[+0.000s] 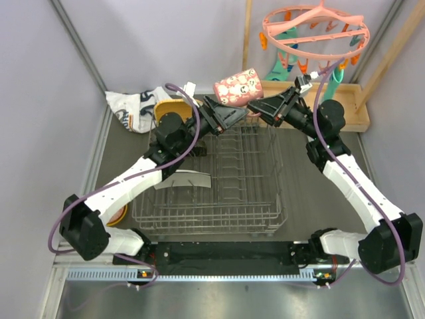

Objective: Load the mixed dishes into the dish rack
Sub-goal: Pass the cup from the right arm to the left

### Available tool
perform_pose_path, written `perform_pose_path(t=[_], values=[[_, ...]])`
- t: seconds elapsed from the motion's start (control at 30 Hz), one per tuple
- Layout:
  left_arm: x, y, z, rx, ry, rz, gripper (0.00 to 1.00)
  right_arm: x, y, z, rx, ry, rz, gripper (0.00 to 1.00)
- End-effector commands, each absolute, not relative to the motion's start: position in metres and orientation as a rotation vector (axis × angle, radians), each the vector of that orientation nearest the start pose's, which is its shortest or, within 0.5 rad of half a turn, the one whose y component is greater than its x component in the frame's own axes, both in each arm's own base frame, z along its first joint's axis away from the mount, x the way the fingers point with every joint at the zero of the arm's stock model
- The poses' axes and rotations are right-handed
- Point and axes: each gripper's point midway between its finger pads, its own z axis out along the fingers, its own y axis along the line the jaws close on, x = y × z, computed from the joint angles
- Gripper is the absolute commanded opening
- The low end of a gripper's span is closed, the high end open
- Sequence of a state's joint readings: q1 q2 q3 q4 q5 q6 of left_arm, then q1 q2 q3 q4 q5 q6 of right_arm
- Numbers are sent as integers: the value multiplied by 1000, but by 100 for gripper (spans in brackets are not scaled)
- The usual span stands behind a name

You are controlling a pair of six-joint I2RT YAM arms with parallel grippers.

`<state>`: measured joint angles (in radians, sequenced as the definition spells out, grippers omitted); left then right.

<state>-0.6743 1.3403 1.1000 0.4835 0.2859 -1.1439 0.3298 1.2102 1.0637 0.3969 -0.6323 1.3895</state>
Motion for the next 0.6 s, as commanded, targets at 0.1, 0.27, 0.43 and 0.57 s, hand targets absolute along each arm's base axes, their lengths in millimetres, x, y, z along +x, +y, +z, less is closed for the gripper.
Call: perform_pose_path(t=[0.1, 0.27, 0.43, 0.57], values=[[296, -339, 451, -59, 1383, -1690, 66, 256, 234, 496, 55, 1347, 1847, 0], [300, -337, 451, -83, 1364, -1688, 65, 252, 230, 499, 72, 1325, 1853, 0], [302, -336, 455, -104, 1335, -1693, 65, 250, 229, 498, 92, 1315, 1874, 0], [304, -335, 461, -116, 1306, -1697, 65, 251, 234, 493, 104, 1341, 1871, 0]])
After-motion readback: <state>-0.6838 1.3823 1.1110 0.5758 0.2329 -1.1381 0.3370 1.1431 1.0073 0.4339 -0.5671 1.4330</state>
